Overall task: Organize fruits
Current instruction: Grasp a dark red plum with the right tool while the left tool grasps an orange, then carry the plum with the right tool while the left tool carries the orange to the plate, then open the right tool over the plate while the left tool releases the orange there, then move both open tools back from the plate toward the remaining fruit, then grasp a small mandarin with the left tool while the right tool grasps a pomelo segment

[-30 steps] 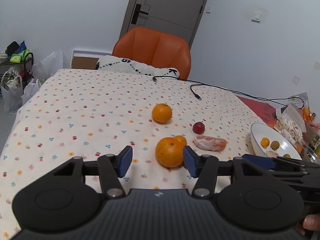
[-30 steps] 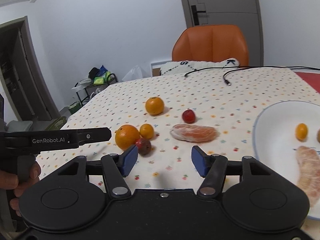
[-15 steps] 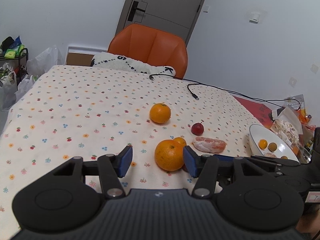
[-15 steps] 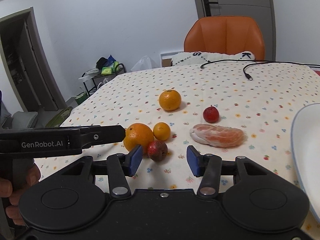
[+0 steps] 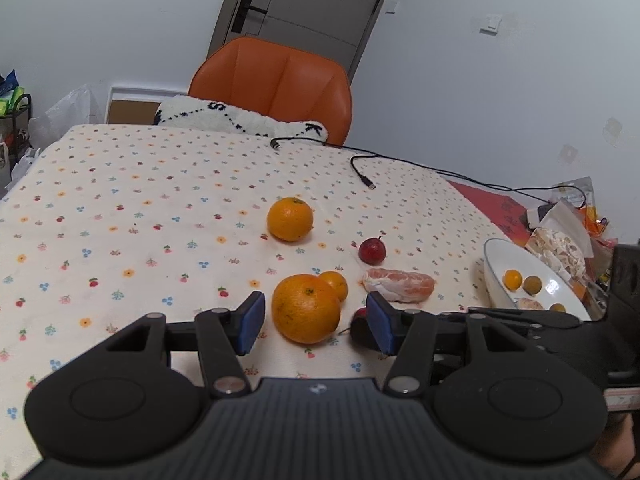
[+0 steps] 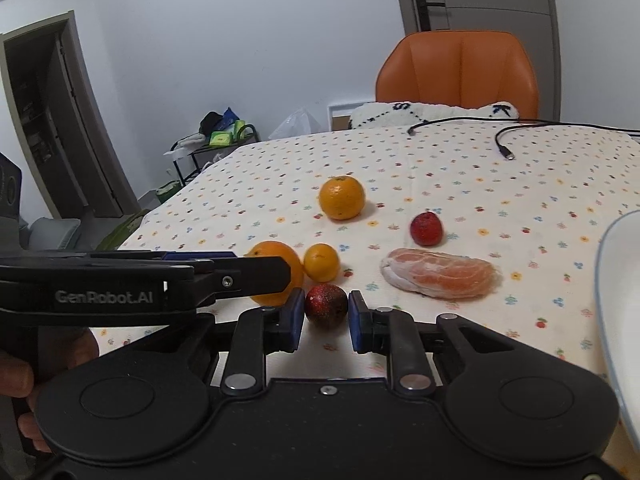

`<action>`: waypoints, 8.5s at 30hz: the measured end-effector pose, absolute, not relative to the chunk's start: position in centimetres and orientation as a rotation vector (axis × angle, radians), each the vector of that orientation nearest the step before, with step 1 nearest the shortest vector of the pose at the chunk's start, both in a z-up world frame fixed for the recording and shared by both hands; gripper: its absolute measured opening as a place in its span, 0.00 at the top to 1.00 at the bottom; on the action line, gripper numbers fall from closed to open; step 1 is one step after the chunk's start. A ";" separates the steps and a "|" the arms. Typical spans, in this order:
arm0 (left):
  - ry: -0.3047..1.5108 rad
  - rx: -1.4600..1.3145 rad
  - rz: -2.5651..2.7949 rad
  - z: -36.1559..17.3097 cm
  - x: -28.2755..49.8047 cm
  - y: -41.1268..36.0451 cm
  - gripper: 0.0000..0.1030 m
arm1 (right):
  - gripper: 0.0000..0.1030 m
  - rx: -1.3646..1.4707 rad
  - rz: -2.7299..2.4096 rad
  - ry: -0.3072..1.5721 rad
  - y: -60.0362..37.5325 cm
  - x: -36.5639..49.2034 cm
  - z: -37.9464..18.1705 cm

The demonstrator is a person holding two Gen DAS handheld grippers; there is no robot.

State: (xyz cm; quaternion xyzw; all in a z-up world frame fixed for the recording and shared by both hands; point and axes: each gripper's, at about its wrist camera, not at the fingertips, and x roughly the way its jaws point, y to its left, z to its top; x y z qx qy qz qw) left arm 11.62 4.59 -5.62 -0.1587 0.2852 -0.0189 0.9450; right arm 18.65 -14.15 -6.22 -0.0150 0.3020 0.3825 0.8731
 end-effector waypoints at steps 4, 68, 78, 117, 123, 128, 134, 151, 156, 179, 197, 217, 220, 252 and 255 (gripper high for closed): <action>0.598 -0.329 -0.031 -6.0 12.1 4.4 0.47 | 0.79 -0.024 0.784 0.633 -14.9 18.8 -6.2; 0.525 -0.163 -0.112 -0.9 8.3 -7.4 0.62 | 0.79 0.109 0.591 0.469 -29.7 13.4 -2.2; 0.527 -0.152 -0.142 -1.0 8.8 -9.4 0.62 | 0.79 0.127 0.548 0.465 -32.1 13.1 -2.4; 0.560 -0.105 -0.259 -2.0 13.5 -15.8 0.62 | 0.70 0.204 0.400 0.488 -38.1 14.5 -4.1; 0.565 -0.105 -0.241 -1.9 13.5 -15.7 0.56 | 0.57 0.208 0.401 0.494 -37.9 14.1 -4.3; 0.563 -0.107 -0.203 -1.6 13.2 -14.5 0.48 | 0.50 0.200 0.414 0.491 -37.0 14.0 -4.2; 0.546 -0.130 -0.142 -1.5 12.3 -12.6 0.26 | 0.38 0.185 0.410 0.484 -36.0 13.7 -3.8; 0.537 -0.118 -0.045 -0.9 10.0 -8.7 0.17 | 0.10 0.157 0.427 0.464 -33.2 12.8 -2.8; 0.536 -0.122 -0.025 -0.7 9.4 -7.7 0.16 | 0.08 0.150 0.443 0.467 -32.4 12.7 -2.7; 0.536 -0.154 0.067 -0.6 8.1 -2.5 0.15 | 0.05 0.096 0.543 0.480 -27.5 13.1 -2.0; 0.541 -0.194 0.080 -2.3 8.8 0.3 0.15 | 0.07 0.084 0.605 0.510 -23.8 14.6 -2.5; 0.580 -0.226 0.062 -4.7 12.3 1.2 0.29 | 0.10 0.075 0.598 0.529 -21.4 16.1 -2.7; 0.584 -0.223 0.069 -5.0 12.6 1.4 0.30 | 0.10 0.071 0.598 0.532 -21.1 16.3 -2.8; 0.556 -0.316 0.069 -6.6 13.5 3.8 0.78 | 0.19 0.012 0.584 0.637 -15.5 19.3 -5.2; 0.541 -0.313 0.087 -6.2 13.3 4.2 0.78 | 0.19 0.018 0.581 0.651 -14.9 19.9 -5.3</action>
